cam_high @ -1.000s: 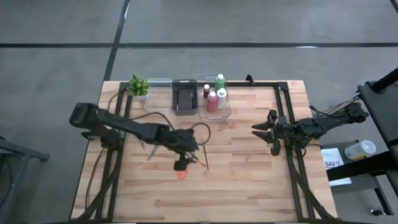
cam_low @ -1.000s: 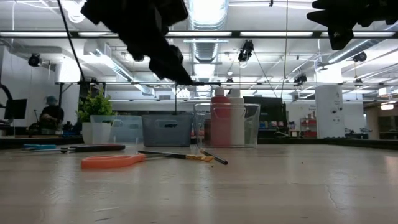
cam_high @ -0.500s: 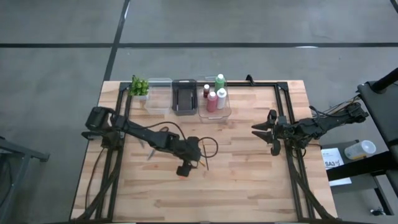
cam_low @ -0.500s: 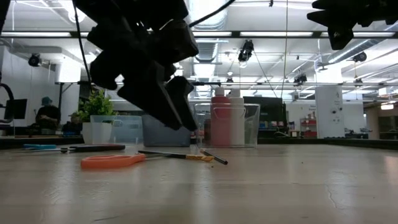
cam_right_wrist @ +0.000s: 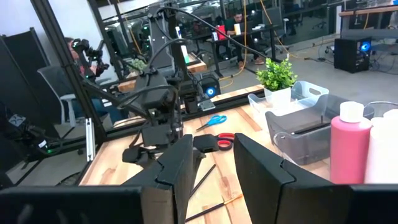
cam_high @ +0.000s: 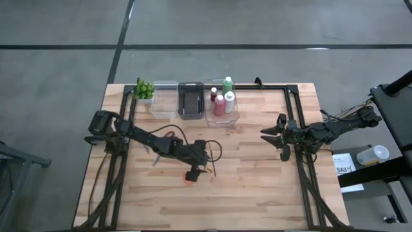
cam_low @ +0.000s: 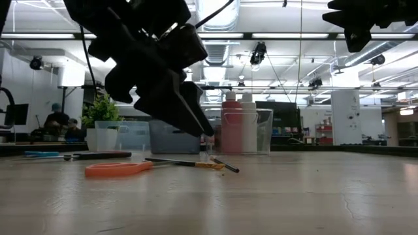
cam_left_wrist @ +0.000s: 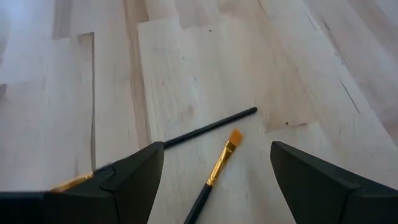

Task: Pick & Place Paint Supplies
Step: Put the left gold paintbrush into the black bin

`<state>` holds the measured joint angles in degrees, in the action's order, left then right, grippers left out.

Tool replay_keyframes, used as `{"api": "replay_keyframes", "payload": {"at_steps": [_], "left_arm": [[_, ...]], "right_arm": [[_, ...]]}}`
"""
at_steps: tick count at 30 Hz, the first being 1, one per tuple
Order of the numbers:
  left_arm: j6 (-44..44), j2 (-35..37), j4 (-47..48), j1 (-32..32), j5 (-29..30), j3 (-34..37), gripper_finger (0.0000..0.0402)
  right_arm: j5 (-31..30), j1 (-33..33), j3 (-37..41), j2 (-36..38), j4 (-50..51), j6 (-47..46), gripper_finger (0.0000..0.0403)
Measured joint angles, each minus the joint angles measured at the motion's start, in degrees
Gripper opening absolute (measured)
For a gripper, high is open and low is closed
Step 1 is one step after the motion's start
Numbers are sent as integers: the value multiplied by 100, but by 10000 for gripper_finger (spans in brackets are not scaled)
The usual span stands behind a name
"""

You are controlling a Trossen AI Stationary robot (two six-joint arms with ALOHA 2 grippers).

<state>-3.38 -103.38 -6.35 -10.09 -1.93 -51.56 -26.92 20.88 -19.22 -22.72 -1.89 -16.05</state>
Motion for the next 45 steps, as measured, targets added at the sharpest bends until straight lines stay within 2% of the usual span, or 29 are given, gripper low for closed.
{"api": "replay_keyframes", "payload": {"at_steps": [5,14,21,27,45], "left_arm": [[151,-263,-415,-7,-27,96,303],[76,-790,-519,-132,-171,-68,303],[-94,-930,-641,-144,-229,-84,294],[-111,-924,-613,-144,-165,-80,259],[-113,-954,-540,-151,26,-67,114]], "right_arm": [[0,-2,0,5,0,0,116],[0,-2,0,-39,2,0,116],[-2,-2,0,-63,4,2,116],[-2,-4,0,-63,2,2,116],[-2,-2,0,-63,2,0,116]]}}
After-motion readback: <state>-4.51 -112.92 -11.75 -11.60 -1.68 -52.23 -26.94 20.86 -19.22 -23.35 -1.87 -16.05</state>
